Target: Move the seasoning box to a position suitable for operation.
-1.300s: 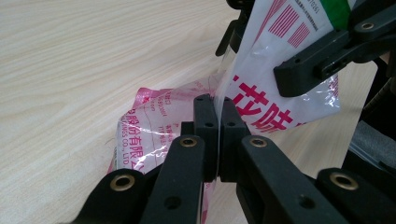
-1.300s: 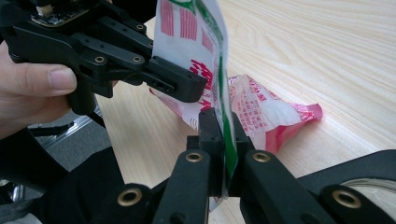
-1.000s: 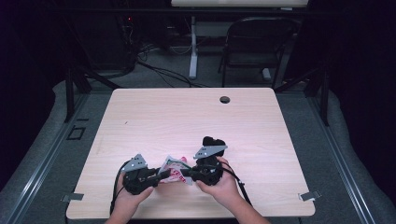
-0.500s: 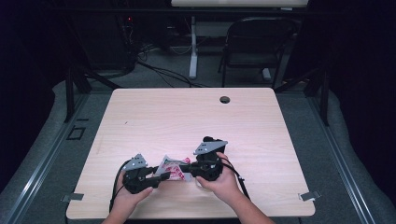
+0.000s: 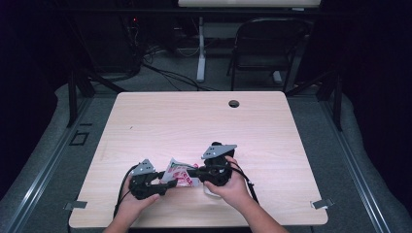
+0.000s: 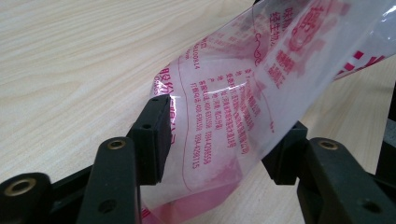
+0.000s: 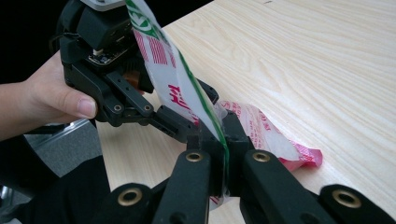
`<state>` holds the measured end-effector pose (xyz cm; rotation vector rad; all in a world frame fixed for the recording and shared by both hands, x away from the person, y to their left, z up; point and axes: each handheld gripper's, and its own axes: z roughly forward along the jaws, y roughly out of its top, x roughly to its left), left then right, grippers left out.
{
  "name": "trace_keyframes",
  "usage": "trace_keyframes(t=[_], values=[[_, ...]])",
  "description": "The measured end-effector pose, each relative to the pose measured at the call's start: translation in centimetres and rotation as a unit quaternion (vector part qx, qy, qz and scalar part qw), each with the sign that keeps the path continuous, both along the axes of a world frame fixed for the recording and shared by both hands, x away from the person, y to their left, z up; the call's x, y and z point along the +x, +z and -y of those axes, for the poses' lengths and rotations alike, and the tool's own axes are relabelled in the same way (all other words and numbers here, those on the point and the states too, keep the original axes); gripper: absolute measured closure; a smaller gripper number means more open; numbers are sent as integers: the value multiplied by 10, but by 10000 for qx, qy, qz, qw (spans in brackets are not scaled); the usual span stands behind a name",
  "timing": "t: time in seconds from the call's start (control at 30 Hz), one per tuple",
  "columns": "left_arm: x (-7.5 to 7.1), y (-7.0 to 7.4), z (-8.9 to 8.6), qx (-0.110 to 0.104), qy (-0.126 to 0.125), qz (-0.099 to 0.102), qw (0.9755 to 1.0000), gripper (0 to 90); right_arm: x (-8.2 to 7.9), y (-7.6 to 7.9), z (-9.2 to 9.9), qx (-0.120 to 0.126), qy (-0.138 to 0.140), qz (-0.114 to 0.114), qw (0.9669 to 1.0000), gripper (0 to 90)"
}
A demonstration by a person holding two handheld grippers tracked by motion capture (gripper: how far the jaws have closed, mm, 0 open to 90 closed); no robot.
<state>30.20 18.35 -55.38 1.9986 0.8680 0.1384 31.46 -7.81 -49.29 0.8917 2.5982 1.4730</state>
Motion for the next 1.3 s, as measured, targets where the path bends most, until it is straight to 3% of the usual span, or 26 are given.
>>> trace_keyframes(t=[0.13,0.23,0.33,0.47,0.57,0.7,0.83,1.07,1.2,1.3], values=[[4,-4,0,-15,-138,-30,9999,463,1,-1,1,20,-24,-1,10000,900],[5,-5,-2,-100,-119,-121,9998,462,1,-1,3,13,-7,-26,10000,900],[5,-6,-3,-51,-108,-114,9999,442,0,-3,3,44,1,-20,10000,900],[3,-7,-2,319,-77,48,9994,390,-2,-4,5,33,14,23,10000,900],[5,-9,-4,489,-243,99,9985,353,-2,-4,6,27,-1,37,10000,900],[6,-12,-3,513,-236,127,9983,331,-2,-4,6,20,2,34,10000,900],[7,-19,2,811,-317,0,9962,310,-2,-5,8,59,19,38,10000,900],[12,-24,7,887,-386,-104,9953,313,-3,-8,11,121,-21,53,9999,900],[12,-27,11,1028,-424,-52,9938,318,-4,-9,12,147,-31,49,9999,900],[13,-28,11,1012,-407,-56,9940,326,-3,-9,12,182,-42,30,9998,900]])
